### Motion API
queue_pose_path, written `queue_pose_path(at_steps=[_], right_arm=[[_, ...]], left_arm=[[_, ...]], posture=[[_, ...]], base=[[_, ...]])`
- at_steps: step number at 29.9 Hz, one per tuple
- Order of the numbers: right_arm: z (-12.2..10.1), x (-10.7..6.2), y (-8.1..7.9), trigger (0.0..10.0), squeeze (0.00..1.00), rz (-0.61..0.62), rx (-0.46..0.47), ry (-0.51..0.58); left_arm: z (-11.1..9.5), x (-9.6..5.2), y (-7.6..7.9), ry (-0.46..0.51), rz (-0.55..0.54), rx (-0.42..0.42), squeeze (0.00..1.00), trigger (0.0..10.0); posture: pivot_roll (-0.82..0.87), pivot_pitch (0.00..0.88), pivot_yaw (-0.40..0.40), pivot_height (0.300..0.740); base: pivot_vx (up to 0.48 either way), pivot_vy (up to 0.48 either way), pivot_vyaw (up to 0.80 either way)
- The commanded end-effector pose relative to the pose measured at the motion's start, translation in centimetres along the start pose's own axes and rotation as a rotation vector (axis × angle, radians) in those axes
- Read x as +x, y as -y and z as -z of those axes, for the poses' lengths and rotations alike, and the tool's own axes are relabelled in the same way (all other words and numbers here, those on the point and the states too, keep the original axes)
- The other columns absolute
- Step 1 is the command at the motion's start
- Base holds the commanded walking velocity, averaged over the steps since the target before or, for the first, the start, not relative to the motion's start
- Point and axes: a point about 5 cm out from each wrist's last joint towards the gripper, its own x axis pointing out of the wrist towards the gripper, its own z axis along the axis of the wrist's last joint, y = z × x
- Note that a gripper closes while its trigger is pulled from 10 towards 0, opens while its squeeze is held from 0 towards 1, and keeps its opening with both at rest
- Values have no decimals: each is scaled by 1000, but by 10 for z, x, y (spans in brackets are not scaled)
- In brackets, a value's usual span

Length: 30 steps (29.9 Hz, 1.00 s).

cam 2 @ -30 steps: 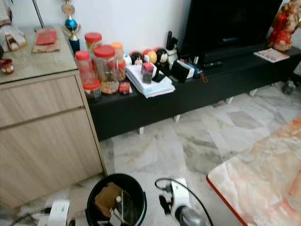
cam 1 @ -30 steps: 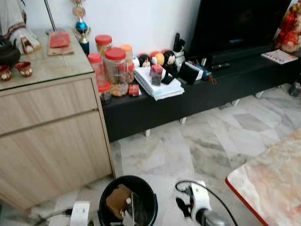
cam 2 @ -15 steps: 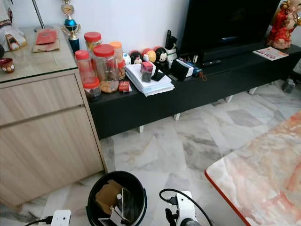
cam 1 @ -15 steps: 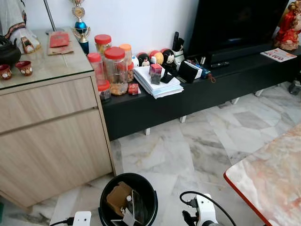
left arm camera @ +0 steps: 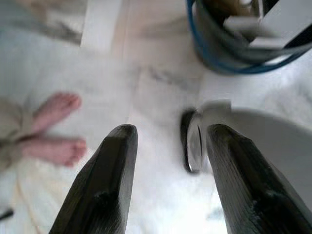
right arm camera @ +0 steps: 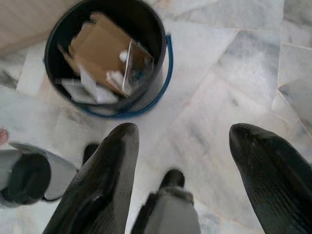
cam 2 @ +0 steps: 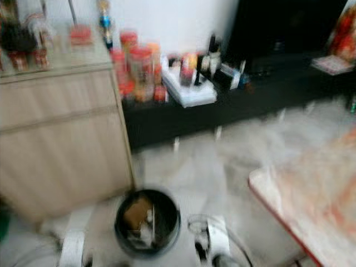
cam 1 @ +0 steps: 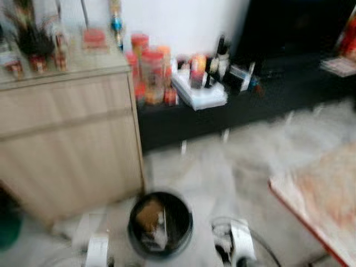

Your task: Picking trash to rubbish bin

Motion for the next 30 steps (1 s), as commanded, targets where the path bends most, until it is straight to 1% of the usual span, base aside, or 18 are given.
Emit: queue_pose_path(at_steps=[1,23,25,30], right_arm=[[-1,1,-2,10000,0,0,9,1],[-1,0,-1,10000,0,3,11,6],[-2,0,-1,10000,0,5,12,8],[-3,1,-1,10000,0,7,16,12]], left_arm=[[-10,2,-5,27,-8,4,0,10000],[-12,3,-3,28,-1,1,0,10000],[-10,3,-2,16,-3,6,0,10000],[-11,3,-1,24,0,-3,0,10000]], posture=[[-12,0,-57,740],[-18,0,-62,740],[-18,0,-65,740],[-23,0,-66,740]], base=[[-300,0,0],[-299,0,0],[0,0,0],[0,0,0]])
